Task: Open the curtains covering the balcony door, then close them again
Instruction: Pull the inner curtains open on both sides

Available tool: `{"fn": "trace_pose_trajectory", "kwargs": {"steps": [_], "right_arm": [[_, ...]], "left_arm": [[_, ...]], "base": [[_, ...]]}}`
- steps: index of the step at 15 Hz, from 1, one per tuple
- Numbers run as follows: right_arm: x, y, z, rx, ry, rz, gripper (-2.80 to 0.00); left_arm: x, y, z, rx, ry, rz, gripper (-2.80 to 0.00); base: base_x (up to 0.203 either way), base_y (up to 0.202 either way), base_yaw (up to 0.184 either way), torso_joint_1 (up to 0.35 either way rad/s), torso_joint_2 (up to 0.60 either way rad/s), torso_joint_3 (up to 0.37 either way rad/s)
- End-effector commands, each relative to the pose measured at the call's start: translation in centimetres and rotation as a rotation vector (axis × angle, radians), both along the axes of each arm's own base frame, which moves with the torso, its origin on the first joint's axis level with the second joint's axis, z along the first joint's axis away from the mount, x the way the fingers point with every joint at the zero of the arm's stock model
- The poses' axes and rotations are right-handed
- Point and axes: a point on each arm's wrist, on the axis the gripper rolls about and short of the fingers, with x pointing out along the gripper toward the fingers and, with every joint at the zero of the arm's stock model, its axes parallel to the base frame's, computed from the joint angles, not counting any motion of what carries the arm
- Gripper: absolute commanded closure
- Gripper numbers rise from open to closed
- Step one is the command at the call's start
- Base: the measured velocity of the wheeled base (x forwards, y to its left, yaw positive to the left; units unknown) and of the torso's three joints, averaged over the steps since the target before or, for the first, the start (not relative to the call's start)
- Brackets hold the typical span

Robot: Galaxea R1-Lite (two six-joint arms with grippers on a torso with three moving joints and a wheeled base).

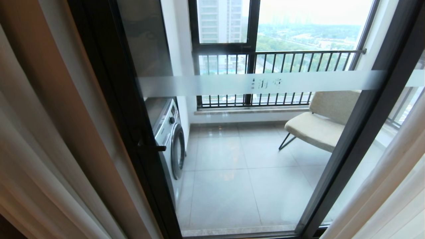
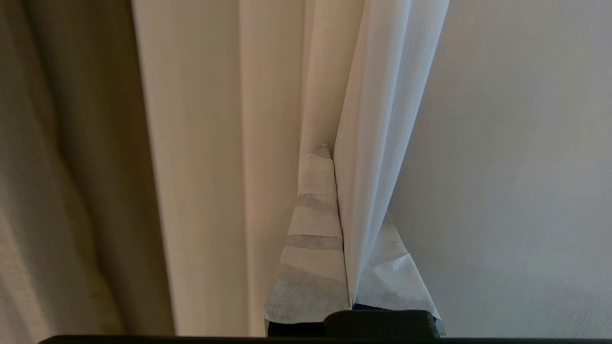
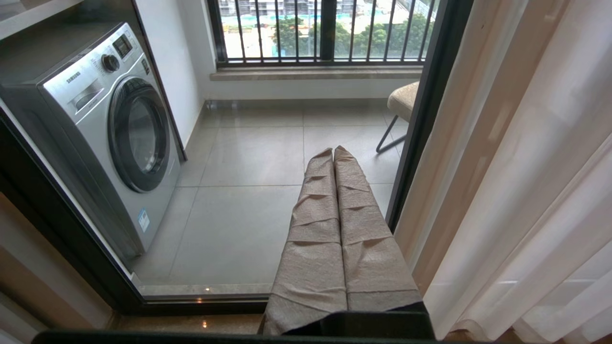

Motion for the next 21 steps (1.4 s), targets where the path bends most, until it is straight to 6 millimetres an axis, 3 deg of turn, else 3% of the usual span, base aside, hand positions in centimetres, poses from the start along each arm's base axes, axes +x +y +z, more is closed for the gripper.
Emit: {"fn": "trace_pose_trajectory", "kwargs": {"steps": [1,6,12,16,18,21], "right_arm": [[0.0,0.0,0.0,0.001,0.0,0.0,0.0],[0.0,0.0,0.0,0.0,0.001,0.0,0.0],[0.0,0.0,0.0,0.001,0.001,0.001,0.0],[0.0,0.0,0.0,0.0,0.0,0.001,0.0],[0.0,0.0,0.0,-0.001,0.001,0.001,0.0],[0.0,0.0,0.0,-0.001,0.001,0.001,0.0]], "left_arm": [[0.8,3.7,-1.6,-0.037,0.046,0.045,0.0],[0.1,8.7,-3.4,-0.074,0.067,0.105,0.0],[-3.3,13.7,-4.3,-0.089,0.068,0.23,0.0],[-3.1,13.3,-3.9,-0.078,0.06,0.218,0.0],[-2.1,11.8,-3.1,-0.05,0.044,0.157,0.0],[-0.5,8.0,-1.1,-0.004,0.009,0.042,0.0]], "base": [[0.0,0.0,0.0,0.0,0.0,0.0],[0.0,0.0,0.0,0.0,0.0,0.0],[0.0,0.0,0.0,0.0,0.0,0.0],[0.0,0.0,0.0,0.0,0.0,0.0],[0.0,0.0,0.0,0.0,0.0,0.0],[0.0,0.0,0.0,0.0,0.0,0.0]]}}
